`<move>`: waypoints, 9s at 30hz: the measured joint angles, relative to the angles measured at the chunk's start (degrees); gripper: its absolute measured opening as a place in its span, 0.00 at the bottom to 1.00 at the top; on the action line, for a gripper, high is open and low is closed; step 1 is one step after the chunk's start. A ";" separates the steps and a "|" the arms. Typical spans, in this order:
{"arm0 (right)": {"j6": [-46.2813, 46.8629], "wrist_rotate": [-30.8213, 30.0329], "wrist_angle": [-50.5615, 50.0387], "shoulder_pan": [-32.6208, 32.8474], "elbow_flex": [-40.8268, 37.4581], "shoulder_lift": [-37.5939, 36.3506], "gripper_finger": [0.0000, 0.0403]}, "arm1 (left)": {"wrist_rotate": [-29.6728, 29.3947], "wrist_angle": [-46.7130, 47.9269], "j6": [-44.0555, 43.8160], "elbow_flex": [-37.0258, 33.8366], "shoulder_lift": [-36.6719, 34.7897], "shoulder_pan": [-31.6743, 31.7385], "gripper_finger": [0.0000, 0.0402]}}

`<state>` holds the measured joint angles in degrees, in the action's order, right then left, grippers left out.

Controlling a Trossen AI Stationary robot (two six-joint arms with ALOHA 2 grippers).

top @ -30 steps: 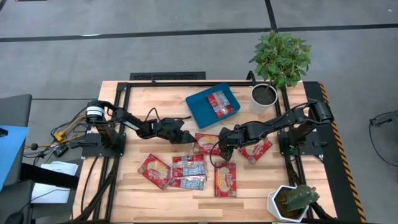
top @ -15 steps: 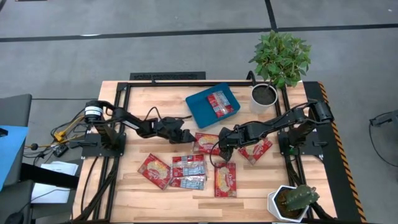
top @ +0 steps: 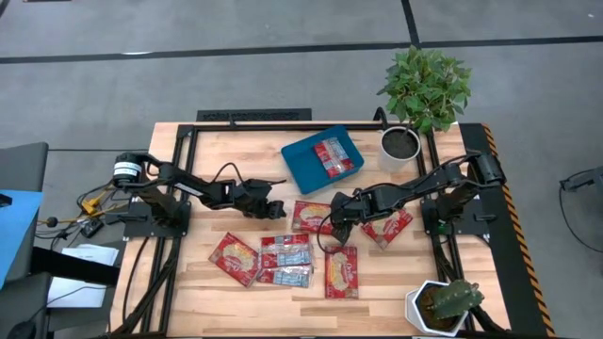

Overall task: Sort popcorn bags into baskets
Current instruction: Put the red popcorn bag into the blue bin

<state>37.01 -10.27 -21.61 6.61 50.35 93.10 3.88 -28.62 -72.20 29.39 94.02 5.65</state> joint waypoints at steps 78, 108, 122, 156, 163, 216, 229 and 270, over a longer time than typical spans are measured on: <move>-4.50 -0.03 1.10 0.74 0.02 2.66 0.32 | 4.54 -12.44 -0.47 4.26 6.70 -0.45 0.09; -4.50 -6.68 -10.03 0.35 0.04 -13.68 0.25 | 22.20 20.82 11.18 17.72 -18.39 7.74 0.00; -4.52 -7.88 -9.66 0.35 0.04 -13.66 0.25 | 27.32 62.78 58.84 54.00 1.87 26.06 0.00; -4.61 -7.81 -9.68 0.85 0.04 -13.62 0.25 | 17.47 81.82 86.42 73.77 24.92 29.03 0.46; -4.63 -7.79 -9.79 0.85 0.04 -13.62 0.25 | 12.69 91.69 86.64 81.13 24.89 29.11 0.65; 9.72 -4.41 -0.19 9.29 0.21 5.46 0.25 | 8.19 3.05 8.79 8.44 5.94 3.46 0.64; 1.14 -4.58 6.20 4.99 0.11 5.55 0.25 | 9.81 0.50 7.60 10.38 9.04 2.44 0.64; 6.30 -4.78 -5.82 4.30 0.13 4.78 0.25 | 10.20 0.76 11.80 10.32 9.18 1.88 0.34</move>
<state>43.31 -15.05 -27.42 10.91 50.48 97.88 14.09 -27.86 -60.41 39.70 103.20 7.53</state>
